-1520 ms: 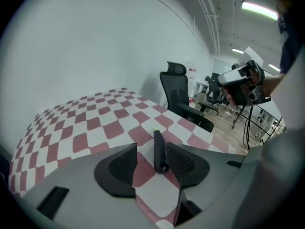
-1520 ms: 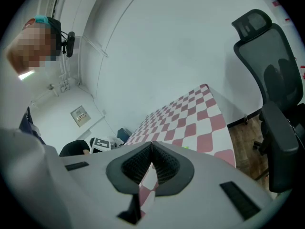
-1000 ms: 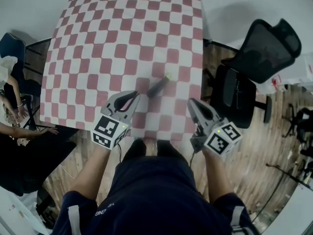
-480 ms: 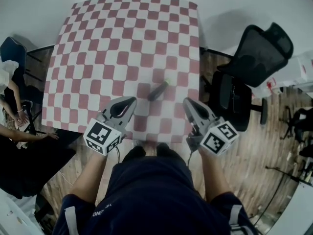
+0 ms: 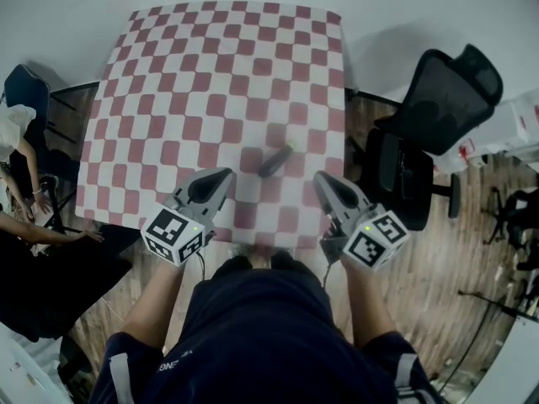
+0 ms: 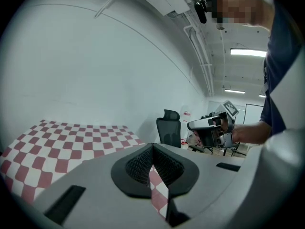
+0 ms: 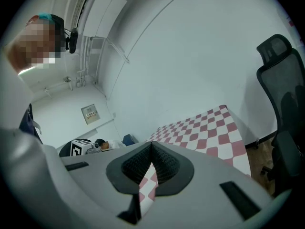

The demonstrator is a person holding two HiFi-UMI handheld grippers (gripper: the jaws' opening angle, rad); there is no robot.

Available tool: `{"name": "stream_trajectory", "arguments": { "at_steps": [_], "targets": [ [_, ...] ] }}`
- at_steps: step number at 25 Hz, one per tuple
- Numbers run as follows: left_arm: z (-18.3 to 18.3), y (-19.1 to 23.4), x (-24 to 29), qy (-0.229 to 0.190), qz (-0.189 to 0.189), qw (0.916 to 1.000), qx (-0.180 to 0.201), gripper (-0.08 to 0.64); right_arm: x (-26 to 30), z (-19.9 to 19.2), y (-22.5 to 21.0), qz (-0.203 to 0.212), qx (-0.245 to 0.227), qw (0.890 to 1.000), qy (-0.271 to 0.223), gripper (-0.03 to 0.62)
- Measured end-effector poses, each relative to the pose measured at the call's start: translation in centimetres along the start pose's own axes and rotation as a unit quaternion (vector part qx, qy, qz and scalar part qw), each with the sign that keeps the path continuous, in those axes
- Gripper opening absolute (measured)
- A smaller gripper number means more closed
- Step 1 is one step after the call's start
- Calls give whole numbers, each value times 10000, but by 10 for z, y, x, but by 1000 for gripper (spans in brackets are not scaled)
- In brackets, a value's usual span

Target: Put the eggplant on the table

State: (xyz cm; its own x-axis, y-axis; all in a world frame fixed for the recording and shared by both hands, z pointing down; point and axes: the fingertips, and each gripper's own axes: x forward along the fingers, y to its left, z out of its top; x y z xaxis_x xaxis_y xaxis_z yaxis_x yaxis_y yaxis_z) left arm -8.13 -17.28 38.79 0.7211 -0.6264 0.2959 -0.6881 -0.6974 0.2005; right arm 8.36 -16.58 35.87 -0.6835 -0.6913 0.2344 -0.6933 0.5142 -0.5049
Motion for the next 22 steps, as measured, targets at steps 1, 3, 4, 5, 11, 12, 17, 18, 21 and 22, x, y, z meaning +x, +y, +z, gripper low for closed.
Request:
{"name": "stream_trajectory", "arguments": {
  "at_steps": [1, 3, 4, 5, 11, 12, 17, 18, 21, 22],
  "targets": [
    [1, 0, 0, -9, -7, 10000, -7, 25, 0, 1, 0, -2, -11, 10000, -3, 17],
    [2, -1, 1, -33, -25, 10000, -9, 25, -1, 1, 1, -5, -38, 10000, -5, 15],
    [3, -2, 2, -46, -37, 10000, -9, 25, -1, 1, 1, -6, -48, 10000, -3, 15],
    [4, -3, 2, -59, -49, 10000, -8, 25, -1, 1, 1, -6, -54, 10000, 2, 15],
    [10, -6, 4, -110, -58, 9999, 20, 25, -2, 1, 2, 2, -88, 10000, 33, 15],
    [11, -6, 4, -119, -47, 9999, 31, 25, -2, 1, 2, 4, -96, 9999, 39, 15],
    [10, -8, 5, -116, -30, 9999, 39, 25, -3, 2, 2, 27, -139, 9999, 53, 15],
    [9, -8, 5, -113, -32, 9999, 39, 25, -3, 1, 2, 27, -142, 9999, 53, 15],
    [7, -10, 6, -98, -29, 9999, 33, 25, -4, 0, 1, 15, -134, 9999, 46, 15],
    [6, -11, 6, -90, -26, 10000, 30, 25, -5, -1, 1, 11, -129, 9999, 45, 15]
  ]
}}
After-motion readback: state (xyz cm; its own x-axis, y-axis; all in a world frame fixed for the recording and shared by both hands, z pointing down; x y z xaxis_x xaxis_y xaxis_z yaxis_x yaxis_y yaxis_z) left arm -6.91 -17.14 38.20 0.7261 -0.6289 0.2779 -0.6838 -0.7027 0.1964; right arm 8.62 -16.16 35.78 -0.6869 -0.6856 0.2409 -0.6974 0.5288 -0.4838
